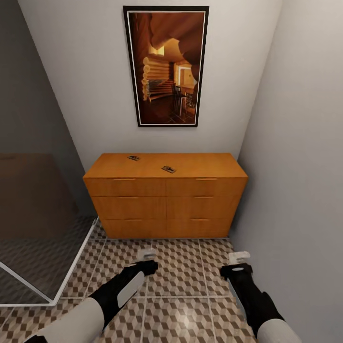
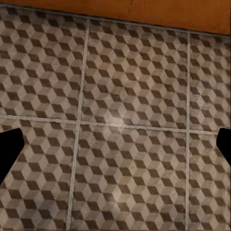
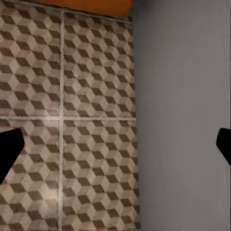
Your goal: Take the four mousetraps from the cabinet in the bathroom and place them on the bathroom floor. Make sure all four end up on the same floor surface, and ensure that at least two of them are either under or directly next to the same bathroom sink.
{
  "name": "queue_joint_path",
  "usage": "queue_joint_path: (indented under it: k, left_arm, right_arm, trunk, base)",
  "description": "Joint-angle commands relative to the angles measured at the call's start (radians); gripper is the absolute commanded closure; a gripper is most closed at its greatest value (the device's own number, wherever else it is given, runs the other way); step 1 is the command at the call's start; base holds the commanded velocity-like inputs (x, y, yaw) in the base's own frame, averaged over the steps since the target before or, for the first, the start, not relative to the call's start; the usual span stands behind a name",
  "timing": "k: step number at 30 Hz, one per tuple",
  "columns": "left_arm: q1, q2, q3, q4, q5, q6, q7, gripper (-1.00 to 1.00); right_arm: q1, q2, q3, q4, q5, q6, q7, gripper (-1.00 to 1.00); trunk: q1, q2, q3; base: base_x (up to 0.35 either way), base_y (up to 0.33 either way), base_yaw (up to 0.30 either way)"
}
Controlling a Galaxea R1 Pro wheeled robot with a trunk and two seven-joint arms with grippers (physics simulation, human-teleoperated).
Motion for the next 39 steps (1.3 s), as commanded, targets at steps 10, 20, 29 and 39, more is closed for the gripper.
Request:
queue_joint_path:
  k: [10,20,29,39]
  left_arm:
    - [-0.042,0.027,0.016,-0.279,0.001,0.213,0.077,-1.00]
    - [-0.119,0.025,0.075,-0.531,0.002,0.372,0.279,-1.00]
    - [-0.219,0.016,0.133,-0.544,0.004,0.432,0.314,-1.00]
    - [-0.323,0.014,0.144,-0.529,0.006,0.474,0.316,-1.00]
  right_arm:
    - [0.000,0.000,0.001,-0.312,-0.006,0.192,0.007,-1.00]
    - [-0.004,-0.002,0.020,-0.573,0.000,0.324,0.007,-1.00]
    - [-0.112,-0.002,0.022,-0.665,-0.005,0.485,0.008,-1.00]
    - [-0.245,0.000,0.022,-0.667,-0.008,0.504,0.007,-1.00]
  trunk:
    - [0.000,0.000,0.000]
    - [0.000,0.000,0.000]
    - [0.000,0.000,0.000]
    - [0.000,0.000,0.000]
  base:
    - [0.000,0.000,0.000]
    - [0.000,0.000,0.000]
    - [0.000,0.000,0.000]
    - [0.000,0.000,0.000]
